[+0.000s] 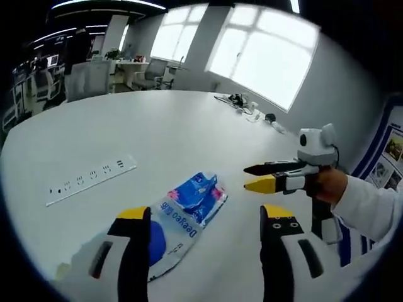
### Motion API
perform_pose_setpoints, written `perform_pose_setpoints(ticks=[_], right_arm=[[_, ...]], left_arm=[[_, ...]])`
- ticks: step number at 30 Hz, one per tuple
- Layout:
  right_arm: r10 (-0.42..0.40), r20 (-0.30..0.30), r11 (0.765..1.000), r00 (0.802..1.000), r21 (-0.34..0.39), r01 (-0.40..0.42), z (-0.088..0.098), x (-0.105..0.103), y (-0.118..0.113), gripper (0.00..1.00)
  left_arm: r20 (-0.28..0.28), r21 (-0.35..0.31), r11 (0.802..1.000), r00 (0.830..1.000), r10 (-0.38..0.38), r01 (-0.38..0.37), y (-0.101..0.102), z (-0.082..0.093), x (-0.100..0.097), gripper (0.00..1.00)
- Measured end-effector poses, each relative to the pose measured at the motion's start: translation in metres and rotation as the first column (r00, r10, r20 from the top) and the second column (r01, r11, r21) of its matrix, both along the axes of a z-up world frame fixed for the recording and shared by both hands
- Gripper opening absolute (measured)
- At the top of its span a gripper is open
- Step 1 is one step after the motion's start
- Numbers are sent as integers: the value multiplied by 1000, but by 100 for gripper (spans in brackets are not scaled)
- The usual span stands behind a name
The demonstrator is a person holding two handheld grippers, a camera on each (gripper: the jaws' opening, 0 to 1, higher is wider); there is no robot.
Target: Arrange the tabletop items into an orderly group along one side of the table until the central work area is clear of visible clutter.
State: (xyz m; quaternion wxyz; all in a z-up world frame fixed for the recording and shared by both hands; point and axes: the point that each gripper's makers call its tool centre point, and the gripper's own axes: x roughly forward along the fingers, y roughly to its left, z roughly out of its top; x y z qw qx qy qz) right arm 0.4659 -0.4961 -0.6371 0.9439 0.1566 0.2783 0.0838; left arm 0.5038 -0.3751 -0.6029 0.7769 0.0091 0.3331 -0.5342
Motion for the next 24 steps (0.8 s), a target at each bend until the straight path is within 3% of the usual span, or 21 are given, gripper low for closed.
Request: perform_pose_setpoints(ticks=[7, 15, 20, 24], right_arm=[[23, 28, 1000, 999, -4, -23, 19, -7, 16, 58], [49, 31, 999, 998, -15, -49, 28, -18, 39, 58], [90, 29, 996, 996, -17, -90, 30, -24, 64, 57], [113, 36, 994, 993, -10, -112, 32, -26, 82, 57]], left_arm=[[29, -46, 999, 1000, 6, -5, 25, 17, -5, 76], [69, -116, 993, 997, 17, -9, 58, 35, -9, 79], [108, -136, 991, 994, 19, -4, 83, 45, -14, 78], [104, -150, 988, 994, 37, -21, 106, 52, -21, 80]])
